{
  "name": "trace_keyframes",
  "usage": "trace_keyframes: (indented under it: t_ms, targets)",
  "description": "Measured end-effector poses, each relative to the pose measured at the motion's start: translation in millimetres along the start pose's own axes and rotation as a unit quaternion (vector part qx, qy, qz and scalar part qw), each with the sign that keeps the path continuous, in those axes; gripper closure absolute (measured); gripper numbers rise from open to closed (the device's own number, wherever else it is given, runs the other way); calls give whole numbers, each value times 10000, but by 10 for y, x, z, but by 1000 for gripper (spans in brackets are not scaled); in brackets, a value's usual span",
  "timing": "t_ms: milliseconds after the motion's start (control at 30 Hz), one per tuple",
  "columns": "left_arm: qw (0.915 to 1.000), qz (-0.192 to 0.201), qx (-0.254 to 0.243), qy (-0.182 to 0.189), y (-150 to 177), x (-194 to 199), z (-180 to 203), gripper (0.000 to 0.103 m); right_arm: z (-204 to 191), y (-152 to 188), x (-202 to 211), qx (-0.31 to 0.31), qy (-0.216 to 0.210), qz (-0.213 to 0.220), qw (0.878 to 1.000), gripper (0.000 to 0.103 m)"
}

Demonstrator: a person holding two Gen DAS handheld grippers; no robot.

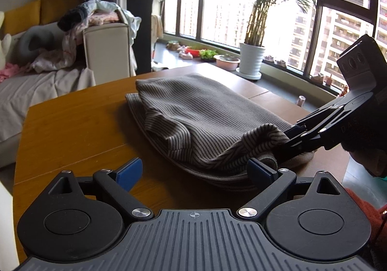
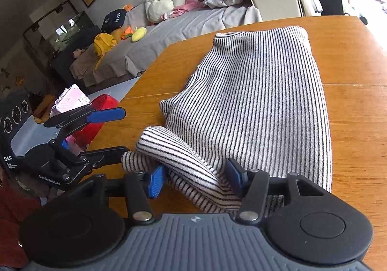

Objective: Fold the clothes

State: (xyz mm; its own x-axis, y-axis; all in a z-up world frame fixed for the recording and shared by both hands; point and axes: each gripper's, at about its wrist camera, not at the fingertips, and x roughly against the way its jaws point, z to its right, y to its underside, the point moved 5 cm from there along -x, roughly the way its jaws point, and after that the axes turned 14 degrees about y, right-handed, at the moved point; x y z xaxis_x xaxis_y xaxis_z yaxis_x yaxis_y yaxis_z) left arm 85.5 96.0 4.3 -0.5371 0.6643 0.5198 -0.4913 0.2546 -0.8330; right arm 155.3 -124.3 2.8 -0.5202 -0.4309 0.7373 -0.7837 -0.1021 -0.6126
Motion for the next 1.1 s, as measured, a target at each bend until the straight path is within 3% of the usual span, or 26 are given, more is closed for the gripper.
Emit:
trace_keyframes:
  t_ms: [133,267,433,500,600,733,933,1067,1100]
  targets:
    - [9986,-184,-410,269,71,-35,173,4,8,-3,-13,-27,-4,-5,10000,48]
    - [9963,-532,-656,158,147,-317,261,4,-65,21,46,327,210,177,9991,48]
    - [9978,-562,-349,7,59,-566,146,3,-156,50,122,770,477,405,9951,49]
    - [9984,-512,-207,72,10,-580,115,3,-193,64,156,963,600,510,9922,43]
    - [9989,-424,-183,77,-35,-569,124,3,-261,160,277,1634,1087,963,9758,32]
    - [9993,-360,-29,136,-64,-563,87,3,-361,360,330,2445,1330,1231,9526,26]
    - [9991,-361,85,181,-66,-561,71,3,-465,496,76,3273,1938,1383,9144,25]
    - [9991,-367,109,194,-63,-553,80,3,-561,507,-88,3810,2326,1636,8798,26]
    - [9991,-368,120,200,-63,-554,77,3,-592,506,-109,3929,2375,1694,8721,32]
